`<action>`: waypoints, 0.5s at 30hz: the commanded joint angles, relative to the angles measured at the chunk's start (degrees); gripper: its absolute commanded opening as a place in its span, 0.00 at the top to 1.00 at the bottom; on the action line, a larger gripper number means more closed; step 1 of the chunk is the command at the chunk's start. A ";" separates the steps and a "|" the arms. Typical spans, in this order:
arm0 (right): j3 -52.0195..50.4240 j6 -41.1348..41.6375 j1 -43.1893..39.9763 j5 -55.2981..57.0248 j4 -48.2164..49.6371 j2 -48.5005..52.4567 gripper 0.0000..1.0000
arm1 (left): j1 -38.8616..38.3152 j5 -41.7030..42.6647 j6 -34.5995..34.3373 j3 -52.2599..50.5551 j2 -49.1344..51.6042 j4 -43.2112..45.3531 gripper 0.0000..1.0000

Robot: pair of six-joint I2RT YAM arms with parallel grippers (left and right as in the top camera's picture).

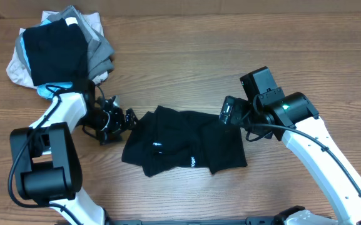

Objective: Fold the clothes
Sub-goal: 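Move the left gripper to the bundle's left side and grasp it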

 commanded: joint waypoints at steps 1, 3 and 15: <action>0.52 -0.39 -0.15 2.23 -0.15 -0.04 0.00 | -3.65 1.25 5.53 -4.63 8.35 2.62 0.04; 0.52 -0.42 -0.15 2.25 -0.13 -0.04 0.00 | -4.90 1.22 5.40 -4.98 8.35 3.50 0.04; 0.52 -0.42 -0.15 2.64 -0.13 -0.04 0.00 | -10.54 1.20 2.29 -6.71 8.35 8.02 0.03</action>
